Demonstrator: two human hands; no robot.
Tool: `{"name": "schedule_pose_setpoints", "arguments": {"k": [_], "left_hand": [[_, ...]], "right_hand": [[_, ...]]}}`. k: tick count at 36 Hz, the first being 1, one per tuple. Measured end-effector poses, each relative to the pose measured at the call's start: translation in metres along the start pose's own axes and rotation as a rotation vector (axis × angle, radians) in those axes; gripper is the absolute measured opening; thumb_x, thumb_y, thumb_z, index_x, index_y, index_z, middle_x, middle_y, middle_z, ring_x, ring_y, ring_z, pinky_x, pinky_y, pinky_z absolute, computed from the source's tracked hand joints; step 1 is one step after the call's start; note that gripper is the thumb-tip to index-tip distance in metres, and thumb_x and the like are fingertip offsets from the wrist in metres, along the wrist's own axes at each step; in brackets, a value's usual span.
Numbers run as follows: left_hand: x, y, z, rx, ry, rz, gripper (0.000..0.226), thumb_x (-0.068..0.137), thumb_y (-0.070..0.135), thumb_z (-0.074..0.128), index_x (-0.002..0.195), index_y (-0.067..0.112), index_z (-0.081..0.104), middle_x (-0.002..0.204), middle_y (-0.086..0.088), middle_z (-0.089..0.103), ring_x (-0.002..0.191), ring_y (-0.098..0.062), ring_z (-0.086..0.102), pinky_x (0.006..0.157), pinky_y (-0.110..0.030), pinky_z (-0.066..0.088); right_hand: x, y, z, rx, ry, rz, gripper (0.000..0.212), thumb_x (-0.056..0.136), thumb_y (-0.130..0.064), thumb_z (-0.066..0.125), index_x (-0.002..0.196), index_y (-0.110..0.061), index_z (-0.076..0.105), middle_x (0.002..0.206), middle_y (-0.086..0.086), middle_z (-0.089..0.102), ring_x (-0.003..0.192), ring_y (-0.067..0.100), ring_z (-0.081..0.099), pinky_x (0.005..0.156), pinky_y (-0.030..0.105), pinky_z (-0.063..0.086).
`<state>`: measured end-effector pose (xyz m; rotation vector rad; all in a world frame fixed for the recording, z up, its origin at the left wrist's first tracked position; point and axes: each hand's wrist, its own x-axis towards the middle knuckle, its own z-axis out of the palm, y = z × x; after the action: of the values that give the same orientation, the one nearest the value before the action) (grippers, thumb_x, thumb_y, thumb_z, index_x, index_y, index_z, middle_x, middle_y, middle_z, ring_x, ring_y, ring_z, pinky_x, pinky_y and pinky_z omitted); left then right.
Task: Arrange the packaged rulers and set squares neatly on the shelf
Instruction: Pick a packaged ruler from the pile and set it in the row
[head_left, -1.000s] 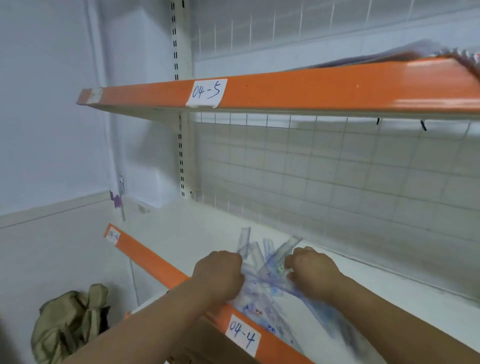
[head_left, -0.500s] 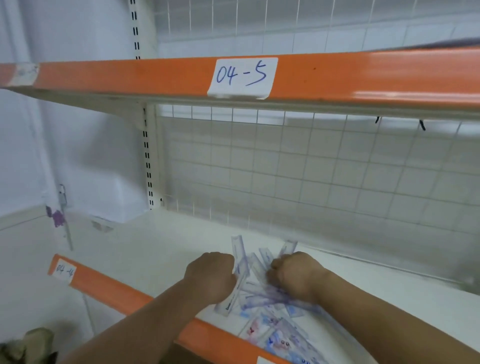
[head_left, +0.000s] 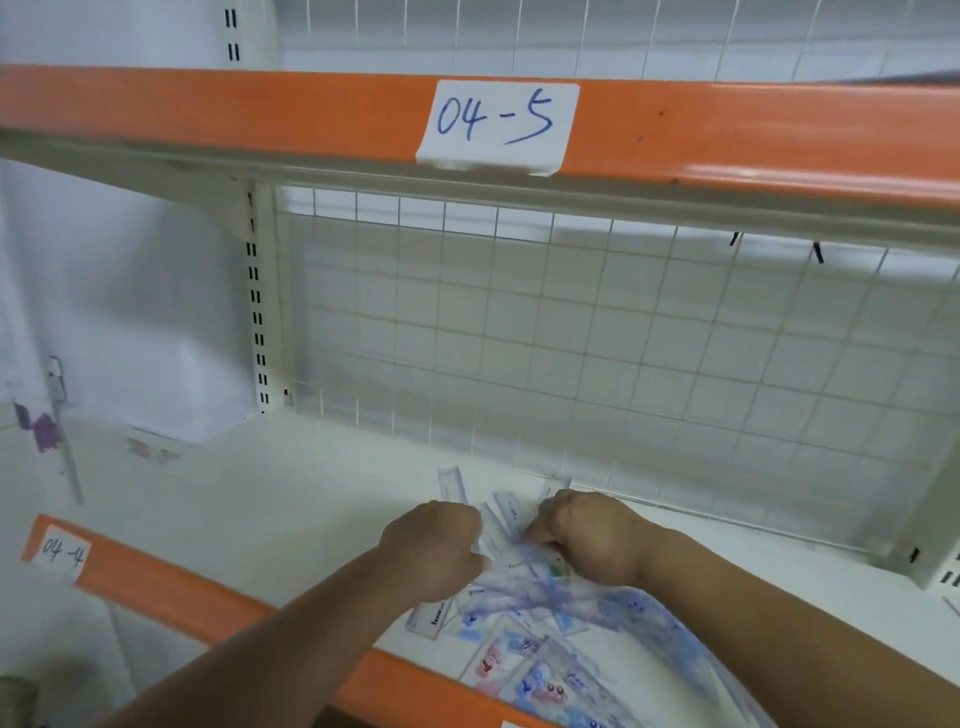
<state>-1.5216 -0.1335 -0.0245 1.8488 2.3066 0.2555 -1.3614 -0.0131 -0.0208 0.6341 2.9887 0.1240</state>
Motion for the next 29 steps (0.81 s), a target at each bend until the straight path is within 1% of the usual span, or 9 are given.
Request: {"name": "schedule_pose_setpoints", "arguments": {"k": [3,5,8,12,14,16,19,25,29], "left_hand": [[0.001,0.007,0.000,-0.044,-0.035,0.023,0.039,0.093,0.038,0.057,0.126,0.017,0.055,0.125,-0.003,0.058,0.112,-0.021,0.056,0.093,-0.031,0.047],[0.002,0.011,0.001,-0.073,-0.032,0.035,0.033,0.094,0.036,0.056,0.120,0.016,0.057,0.120,-0.004,0.061,0.107,-0.022,0.058,0.089,-0.032,0.048],[0.005,0.014,0.000,-0.090,-0.027,0.028,0.035,0.094,0.037,0.056,0.123,0.016,0.056,0.125,-0.003,0.058,0.112,-0.021,0.057,0.094,-0.032,0.047],[0.004,0.015,-0.003,-0.021,-0.056,0.072,0.047,0.090,0.045,0.061,0.128,0.018,0.053,0.127,0.000,0.057,0.113,-0.019,0.056,0.091,-0.028,0.045],[0.003,0.016,-0.003,0.050,-0.064,0.092,0.049,0.089,0.048,0.061,0.128,0.019,0.053,0.124,0.001,0.058,0.111,-0.019,0.056,0.087,-0.029,0.044],[0.003,0.016,-0.002,0.104,-0.030,0.105,0.044,0.092,0.047,0.057,0.124,0.018,0.056,0.120,-0.001,0.060,0.109,-0.020,0.057,0.085,-0.030,0.044],[0.004,0.015,0.000,0.127,0.021,0.095,0.037,0.093,0.044,0.056,0.118,0.016,0.059,0.114,-0.002,0.062,0.106,-0.021,0.058,0.084,-0.030,0.045],[0.007,0.008,-0.003,0.118,0.068,0.079,0.034,0.092,0.039,0.059,0.119,0.018,0.058,0.118,0.000,0.061,0.108,-0.020,0.056,0.083,-0.029,0.043],[0.008,0.007,-0.004,0.057,0.072,0.077,0.034,0.091,0.039,0.061,0.119,0.019,0.058,0.120,0.002,0.060,0.109,-0.018,0.056,0.084,-0.028,0.042]], "right_hand": [[0.000,-0.004,-0.004,0.196,0.025,0.044,0.053,0.092,0.002,0.043,0.130,-0.032,0.057,0.102,-0.005,0.052,0.099,0.017,0.052,0.084,0.023,0.041],[-0.001,-0.006,-0.006,0.314,0.046,0.053,0.050,0.093,0.003,0.042,0.127,-0.028,0.060,0.099,-0.006,0.052,0.092,0.013,0.049,0.083,0.019,0.038],[-0.003,-0.007,-0.005,0.410,0.052,0.090,0.042,0.095,0.001,0.040,0.123,-0.023,0.060,0.113,0.001,0.062,0.097,0.015,0.056,0.084,0.016,0.041],[-0.011,-0.004,-0.004,0.564,0.092,0.162,0.032,0.094,-0.001,0.042,0.104,-0.028,0.054,0.084,-0.001,0.056,0.069,0.007,0.047,0.065,0.008,0.039],[-0.015,-0.004,-0.005,0.622,0.117,0.169,0.022,0.093,-0.006,0.051,0.095,-0.029,0.052,0.076,-0.006,0.050,0.063,0.003,0.044,0.065,0.010,0.040],[-0.019,-0.005,-0.007,0.645,0.129,0.161,0.020,0.088,-0.011,0.063,0.091,-0.028,0.053,0.080,-0.007,0.051,0.069,0.006,0.046,0.070,0.019,0.044],[-0.024,-0.005,-0.010,0.554,0.139,0.161,0.025,0.079,-0.017,0.074,0.099,-0.017,0.060,0.094,-0.004,0.054,0.080,0.009,0.048,0.074,0.019,0.042],[-0.040,0.005,-0.011,0.320,0.141,0.186,0.038,0.085,-0.024,0.068,0.121,-0.018,0.059,0.106,-0.005,0.053,0.090,0.007,0.047,0.079,0.013,0.037],[-0.046,0.005,-0.011,0.280,0.095,0.222,0.053,0.085,-0.033,0.068,0.134,-0.023,0.051,0.122,-0.002,0.054,0.109,0.013,0.048,0.092,0.020,0.038]]}}
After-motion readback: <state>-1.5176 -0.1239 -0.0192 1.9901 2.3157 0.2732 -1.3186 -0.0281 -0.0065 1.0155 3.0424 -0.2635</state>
